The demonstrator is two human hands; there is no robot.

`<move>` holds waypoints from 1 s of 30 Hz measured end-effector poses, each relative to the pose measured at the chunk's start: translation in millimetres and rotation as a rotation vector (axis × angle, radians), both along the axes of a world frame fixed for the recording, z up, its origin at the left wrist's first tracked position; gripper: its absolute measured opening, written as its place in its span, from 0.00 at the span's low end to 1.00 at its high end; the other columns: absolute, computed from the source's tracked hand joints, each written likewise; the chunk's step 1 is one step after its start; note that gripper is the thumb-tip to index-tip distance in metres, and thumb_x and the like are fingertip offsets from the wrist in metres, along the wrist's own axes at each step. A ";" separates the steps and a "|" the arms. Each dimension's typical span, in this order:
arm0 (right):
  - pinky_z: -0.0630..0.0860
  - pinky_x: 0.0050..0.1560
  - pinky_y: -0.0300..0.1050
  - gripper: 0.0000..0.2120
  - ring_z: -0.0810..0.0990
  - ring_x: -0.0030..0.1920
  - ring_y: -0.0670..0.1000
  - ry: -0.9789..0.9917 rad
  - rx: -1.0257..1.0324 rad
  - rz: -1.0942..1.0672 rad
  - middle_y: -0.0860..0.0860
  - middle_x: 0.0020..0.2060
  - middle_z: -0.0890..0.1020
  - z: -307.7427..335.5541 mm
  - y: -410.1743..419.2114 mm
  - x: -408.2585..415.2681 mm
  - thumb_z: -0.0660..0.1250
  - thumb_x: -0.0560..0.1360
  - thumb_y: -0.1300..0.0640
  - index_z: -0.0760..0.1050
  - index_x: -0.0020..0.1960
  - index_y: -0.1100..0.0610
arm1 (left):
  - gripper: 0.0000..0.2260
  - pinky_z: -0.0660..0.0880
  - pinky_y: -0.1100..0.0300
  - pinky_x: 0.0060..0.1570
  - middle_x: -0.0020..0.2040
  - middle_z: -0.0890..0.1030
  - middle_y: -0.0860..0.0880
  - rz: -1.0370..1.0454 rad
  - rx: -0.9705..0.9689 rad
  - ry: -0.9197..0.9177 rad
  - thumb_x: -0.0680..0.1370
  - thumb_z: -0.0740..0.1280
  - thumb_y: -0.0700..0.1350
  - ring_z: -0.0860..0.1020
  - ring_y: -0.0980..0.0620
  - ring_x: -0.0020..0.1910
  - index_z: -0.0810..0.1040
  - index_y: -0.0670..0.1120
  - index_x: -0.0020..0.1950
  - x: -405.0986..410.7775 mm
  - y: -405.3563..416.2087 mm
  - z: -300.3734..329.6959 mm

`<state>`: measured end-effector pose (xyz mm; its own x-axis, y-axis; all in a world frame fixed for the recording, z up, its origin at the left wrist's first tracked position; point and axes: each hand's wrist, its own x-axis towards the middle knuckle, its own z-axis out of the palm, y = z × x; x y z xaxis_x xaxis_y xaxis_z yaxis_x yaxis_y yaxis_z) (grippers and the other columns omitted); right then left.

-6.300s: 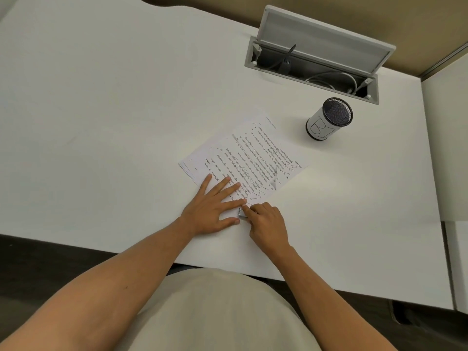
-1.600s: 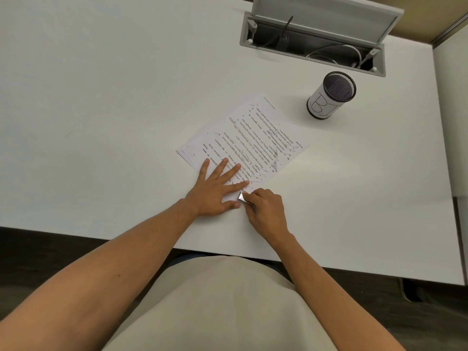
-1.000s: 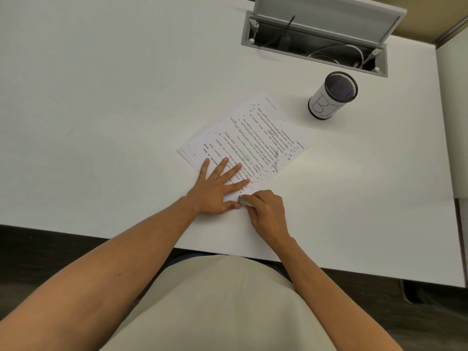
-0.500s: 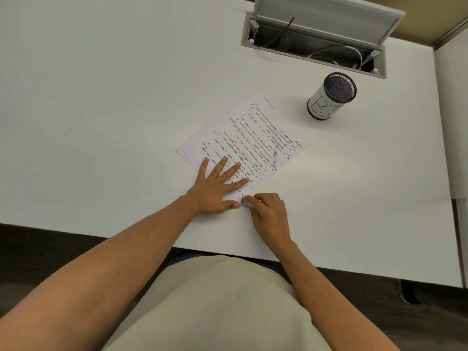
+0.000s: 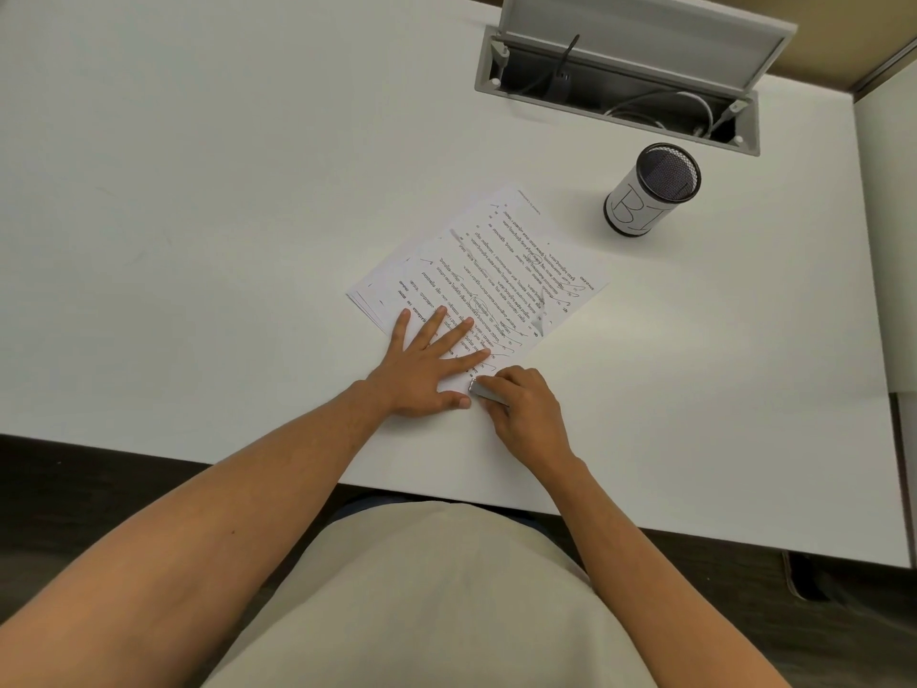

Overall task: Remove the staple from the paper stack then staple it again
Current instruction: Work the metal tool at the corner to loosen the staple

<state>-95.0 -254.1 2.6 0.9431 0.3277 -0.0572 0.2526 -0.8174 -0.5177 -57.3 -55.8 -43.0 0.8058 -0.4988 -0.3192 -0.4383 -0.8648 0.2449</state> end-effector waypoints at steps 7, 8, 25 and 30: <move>0.74 0.45 0.50 0.12 0.76 0.48 0.57 0.079 0.016 0.017 0.54 0.48 0.82 1.2 -1.5 5.0 0.69 0.75 0.59 0.80 0.57 0.56 | 0.32 0.24 0.36 0.65 0.75 0.29 0.56 -0.006 0.003 0.019 0.71 0.41 0.75 0.24 0.48 0.72 0.30 0.69 0.70 1.3 -0.2 1.1; 0.74 0.46 0.50 0.12 0.76 0.48 0.57 0.084 0.015 0.020 0.54 0.49 0.82 1.2 -1.7 5.0 0.69 0.75 0.59 0.80 0.58 0.56 | 0.32 0.23 0.36 0.65 0.75 0.29 0.56 -0.006 0.002 0.022 0.72 0.42 0.74 0.24 0.48 0.72 0.30 0.69 0.70 1.4 -0.3 1.2; 0.74 0.41 0.48 0.11 0.77 0.45 0.56 -0.011 0.059 -0.092 0.53 0.45 0.81 -5.6 0.3 -6.0 0.71 0.73 0.61 0.81 0.55 0.53 | 0.34 0.25 0.35 0.66 0.78 0.32 0.54 0.002 0.033 0.064 0.74 0.49 0.73 0.27 0.45 0.75 0.33 0.67 0.72 2.4 -2.8 7.1; 0.75 0.42 0.51 0.10 0.76 0.46 0.57 0.027 0.025 -0.038 0.54 0.46 0.82 -3.7 1.7 0.2 0.70 0.74 0.59 0.81 0.55 0.54 | 0.34 0.25 0.35 0.66 0.79 0.33 0.53 0.000 0.040 0.059 0.73 0.48 0.74 0.28 0.45 0.75 0.33 0.67 0.72 2.8 -3.1 6.6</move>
<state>-94.8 -252.5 -1.0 0.9530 0.2937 -0.0747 0.2079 -0.8130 -0.5439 -54.5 -59.0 -36.4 0.7849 -0.4848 -0.3859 -0.4245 -0.8744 0.2350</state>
